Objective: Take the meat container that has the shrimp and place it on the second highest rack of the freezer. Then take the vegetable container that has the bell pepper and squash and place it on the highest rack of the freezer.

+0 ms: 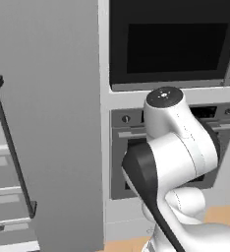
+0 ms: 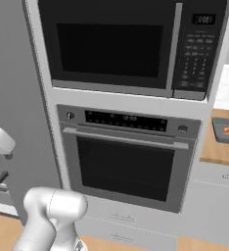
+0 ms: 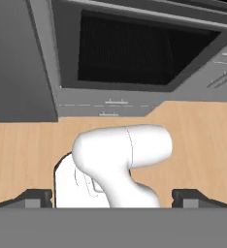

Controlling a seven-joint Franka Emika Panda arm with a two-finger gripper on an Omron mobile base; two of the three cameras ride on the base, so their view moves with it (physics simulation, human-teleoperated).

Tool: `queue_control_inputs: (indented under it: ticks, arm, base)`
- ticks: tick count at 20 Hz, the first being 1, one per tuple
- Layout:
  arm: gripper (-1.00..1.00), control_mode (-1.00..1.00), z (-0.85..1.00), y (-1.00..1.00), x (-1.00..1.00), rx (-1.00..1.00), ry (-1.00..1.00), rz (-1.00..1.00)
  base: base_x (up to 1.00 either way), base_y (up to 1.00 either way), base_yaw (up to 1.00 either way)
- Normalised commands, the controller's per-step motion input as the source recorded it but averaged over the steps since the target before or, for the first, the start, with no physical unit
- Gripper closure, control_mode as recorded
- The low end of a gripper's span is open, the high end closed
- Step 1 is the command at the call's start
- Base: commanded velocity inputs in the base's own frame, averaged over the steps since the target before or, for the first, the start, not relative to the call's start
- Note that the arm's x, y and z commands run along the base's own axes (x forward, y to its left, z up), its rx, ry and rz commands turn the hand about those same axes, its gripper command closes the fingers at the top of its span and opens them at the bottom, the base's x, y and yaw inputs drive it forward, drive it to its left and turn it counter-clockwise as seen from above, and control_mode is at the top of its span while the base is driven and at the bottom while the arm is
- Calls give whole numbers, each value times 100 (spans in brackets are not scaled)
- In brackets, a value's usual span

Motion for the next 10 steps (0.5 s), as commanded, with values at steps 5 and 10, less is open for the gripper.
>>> queue_control_inputs:
  ticks: [5,10]
  arm:
    - [-100,100,0,0,0,0,0,0]
    - [-100,100,0,0,0,0,0,0]
  base:
    - [45,-100,-22]
    - [46,-100,-14]
